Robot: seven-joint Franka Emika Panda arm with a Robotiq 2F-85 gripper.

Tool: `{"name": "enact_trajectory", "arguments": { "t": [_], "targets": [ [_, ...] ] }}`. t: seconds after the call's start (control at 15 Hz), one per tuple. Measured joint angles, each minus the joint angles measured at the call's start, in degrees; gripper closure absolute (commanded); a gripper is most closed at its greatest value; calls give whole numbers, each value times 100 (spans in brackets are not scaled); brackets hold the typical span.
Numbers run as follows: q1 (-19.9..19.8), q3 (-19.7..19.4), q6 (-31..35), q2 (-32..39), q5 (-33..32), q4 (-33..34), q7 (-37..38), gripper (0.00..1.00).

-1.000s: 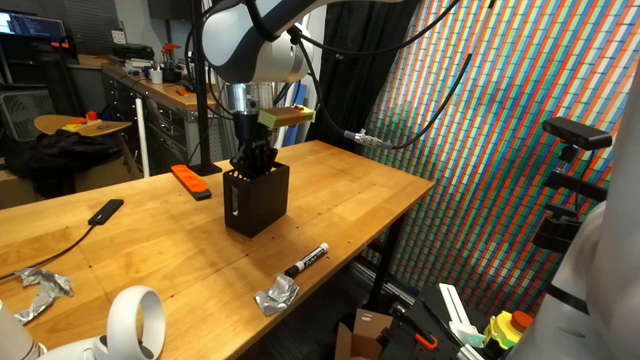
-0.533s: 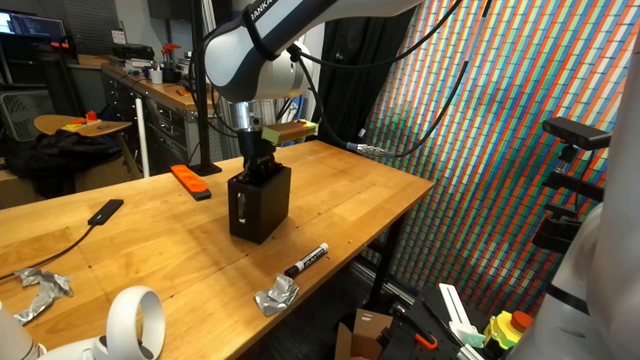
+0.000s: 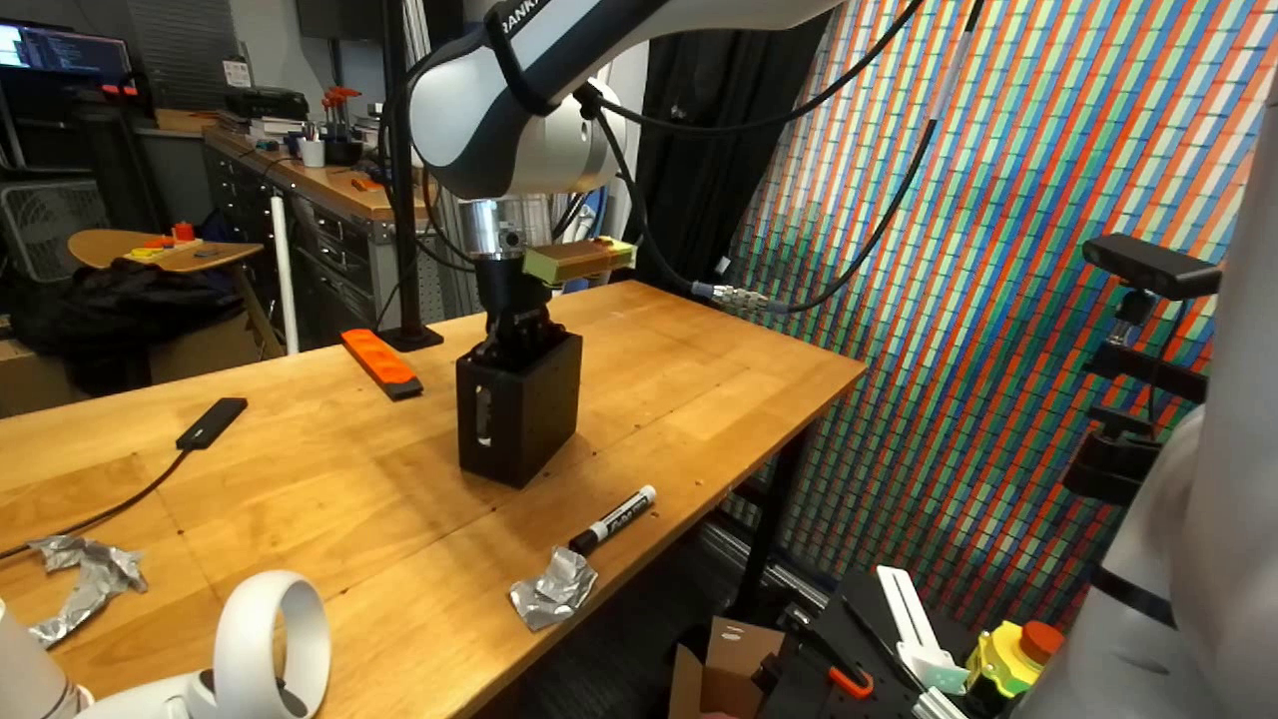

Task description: Put the towel deep inside the black object

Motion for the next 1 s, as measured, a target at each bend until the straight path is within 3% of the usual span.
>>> {"name": "enact_trajectory", "arguments": {
  "t": [0.6, 0.8, 0.87, 0.93, 1.0],
  "targets": [
    [-293, -99, 204, -888, 546, 206, -92, 100],
    [-338, -164, 254, -1095, 646, 284, -94, 96],
    [-343, -180, 256, -1145, 701, 304, -95, 85],
    [-344, -196, 256, -1198, 757, 322, -95, 96],
    [-344, -205, 257, -1254, 813, 331, -95, 95]
  ]
}}
